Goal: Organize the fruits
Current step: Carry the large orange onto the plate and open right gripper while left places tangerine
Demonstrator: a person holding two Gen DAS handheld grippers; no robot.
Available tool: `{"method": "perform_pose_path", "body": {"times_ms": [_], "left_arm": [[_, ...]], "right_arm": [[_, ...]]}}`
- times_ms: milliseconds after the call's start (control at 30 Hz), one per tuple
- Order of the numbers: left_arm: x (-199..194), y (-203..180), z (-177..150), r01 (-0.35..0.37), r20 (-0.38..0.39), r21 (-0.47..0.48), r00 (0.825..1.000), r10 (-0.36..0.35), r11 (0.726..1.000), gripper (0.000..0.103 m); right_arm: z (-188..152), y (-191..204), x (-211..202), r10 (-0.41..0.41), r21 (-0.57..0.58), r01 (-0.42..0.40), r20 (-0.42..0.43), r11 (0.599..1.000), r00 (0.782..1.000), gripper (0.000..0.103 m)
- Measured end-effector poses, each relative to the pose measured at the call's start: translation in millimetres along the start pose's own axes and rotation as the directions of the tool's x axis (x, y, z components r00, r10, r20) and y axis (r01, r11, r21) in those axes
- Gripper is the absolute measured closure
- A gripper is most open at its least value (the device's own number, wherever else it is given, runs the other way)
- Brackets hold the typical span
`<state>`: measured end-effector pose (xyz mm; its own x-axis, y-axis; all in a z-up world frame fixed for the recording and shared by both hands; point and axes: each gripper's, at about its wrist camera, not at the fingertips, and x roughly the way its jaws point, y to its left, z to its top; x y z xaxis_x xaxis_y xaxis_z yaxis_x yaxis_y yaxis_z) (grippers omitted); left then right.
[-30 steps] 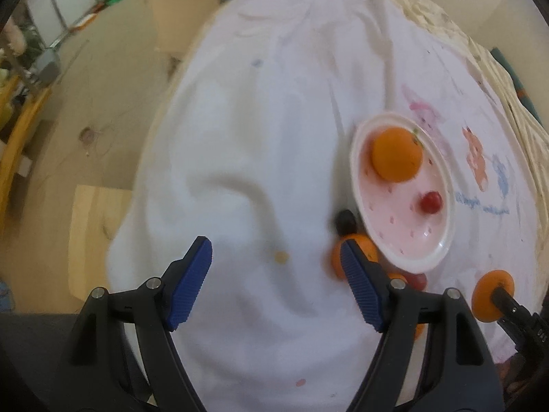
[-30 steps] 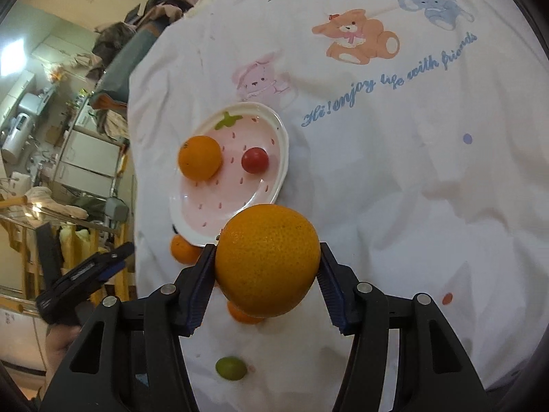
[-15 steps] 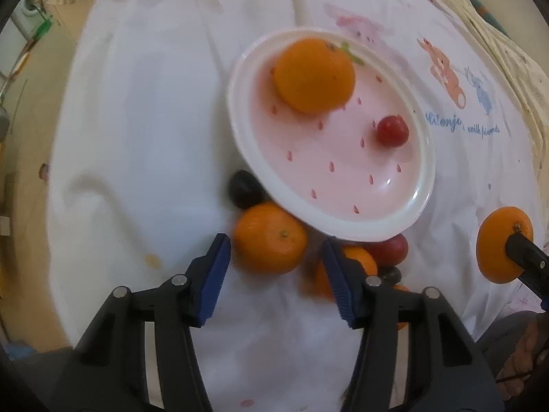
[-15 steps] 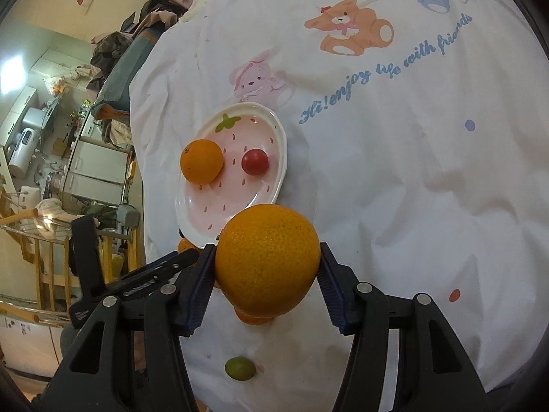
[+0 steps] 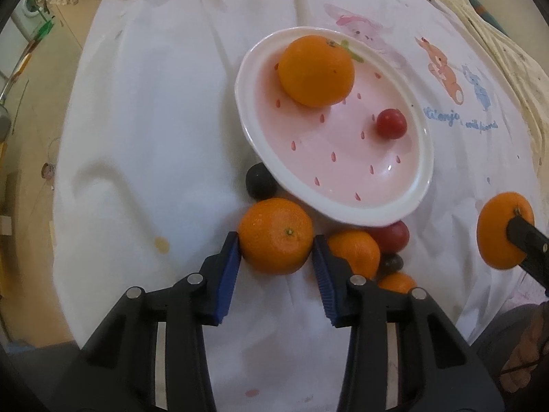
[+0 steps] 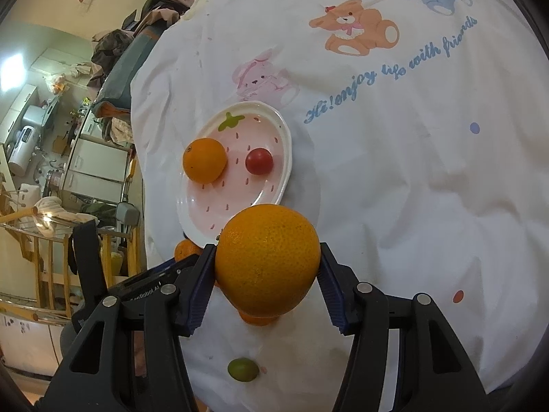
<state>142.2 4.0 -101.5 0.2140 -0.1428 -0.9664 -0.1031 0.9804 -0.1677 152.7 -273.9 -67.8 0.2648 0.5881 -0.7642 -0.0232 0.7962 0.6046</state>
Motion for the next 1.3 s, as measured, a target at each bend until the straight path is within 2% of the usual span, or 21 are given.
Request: {"method": "perform_pose_path", "body": {"times_ms": [400,500,600,967,1300], "left_arm": [[-48.9,10.6,-24.4,0.006,0.125,-0.009,0.992,-0.005,1.000,0.065],[-58.9,9.2,-23.5,-0.018,0.144,-0.011,0.989,0.019,1.000,0.065],[-70.8,11.8,-22.1,-0.006,0.168,-0.015,0.986,0.009,1.000,0.065],[-103.0,-0.9,23.6,0.019,0.232,0.057,0.972,-0.032,0.998,0.065],[-84.8,-19.6,62.3,-0.010,0.220,0.109,0.975,-0.015,0.994,0.065]], "right_arm": [[-2.8,14.7,-11.0,0.003,-0.018,-0.003,0.020,1.000,1.000,0.044],[-3.1,18.6,-15.3,0.012,-0.022,-0.011,0.025,1.000,1.000,0.044],[0.3,21.3,-20.9,0.034,-0.009,-0.034,0.033,0.999,0.999,0.044],[44.2,51.0,-37.9,0.052,-0.057,-0.045,0.117,0.997,0.992,0.044],[82.9,44.9,-7.2,0.002,-0.083,0.005,0.089,0.997,0.996,0.044]]}}
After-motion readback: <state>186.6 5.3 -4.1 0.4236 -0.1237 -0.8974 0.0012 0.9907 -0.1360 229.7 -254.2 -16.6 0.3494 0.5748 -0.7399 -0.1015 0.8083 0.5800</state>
